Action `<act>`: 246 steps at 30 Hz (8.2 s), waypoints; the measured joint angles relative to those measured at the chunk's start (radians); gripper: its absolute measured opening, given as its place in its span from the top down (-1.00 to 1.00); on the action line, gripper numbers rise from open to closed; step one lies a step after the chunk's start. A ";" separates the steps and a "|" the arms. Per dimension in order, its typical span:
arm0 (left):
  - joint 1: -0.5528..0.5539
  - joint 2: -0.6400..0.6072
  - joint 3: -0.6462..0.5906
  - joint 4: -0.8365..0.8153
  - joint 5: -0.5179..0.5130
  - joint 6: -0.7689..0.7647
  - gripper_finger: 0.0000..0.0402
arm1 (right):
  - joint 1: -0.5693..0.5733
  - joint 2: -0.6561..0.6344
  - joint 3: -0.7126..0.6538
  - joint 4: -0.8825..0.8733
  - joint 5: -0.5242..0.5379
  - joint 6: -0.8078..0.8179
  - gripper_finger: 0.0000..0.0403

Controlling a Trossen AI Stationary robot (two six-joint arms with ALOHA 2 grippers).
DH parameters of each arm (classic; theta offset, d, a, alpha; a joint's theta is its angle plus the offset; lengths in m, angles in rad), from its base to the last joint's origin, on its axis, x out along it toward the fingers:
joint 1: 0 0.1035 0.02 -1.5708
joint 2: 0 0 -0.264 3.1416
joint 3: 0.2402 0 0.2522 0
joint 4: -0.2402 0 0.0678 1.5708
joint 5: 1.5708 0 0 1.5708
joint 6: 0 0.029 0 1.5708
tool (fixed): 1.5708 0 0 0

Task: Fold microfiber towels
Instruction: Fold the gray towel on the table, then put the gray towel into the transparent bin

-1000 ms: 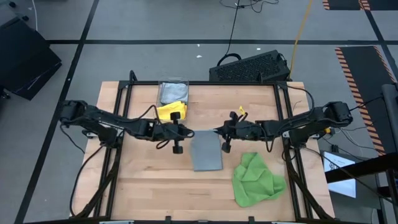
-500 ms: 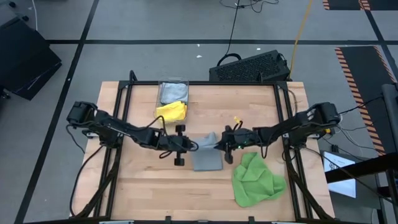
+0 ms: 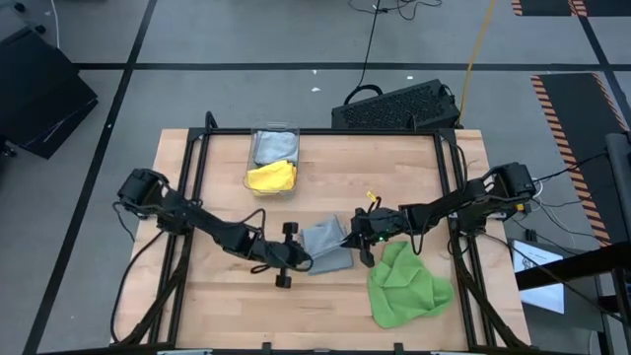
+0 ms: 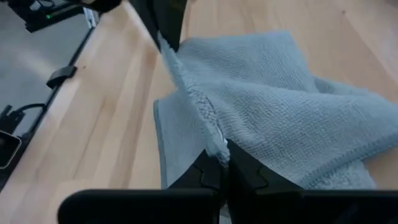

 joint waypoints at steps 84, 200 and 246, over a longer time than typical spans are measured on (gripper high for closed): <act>0.036 0.078 0.028 -0.120 -0.413 -0.307 0.05 | 0.147 -0.032 0.000 -0.128 -0.007 0.235 0.99; -0.099 -0.045 0.029 -0.283 -0.376 -0.543 0.06 | 0.190 0.062 0.030 0.300 0.194 0.102 0.41; -0.102 0.047 -0.063 -0.090 -0.228 -0.510 0.54 | 0.173 0.423 0.212 0.497 0.305 -0.139 1.00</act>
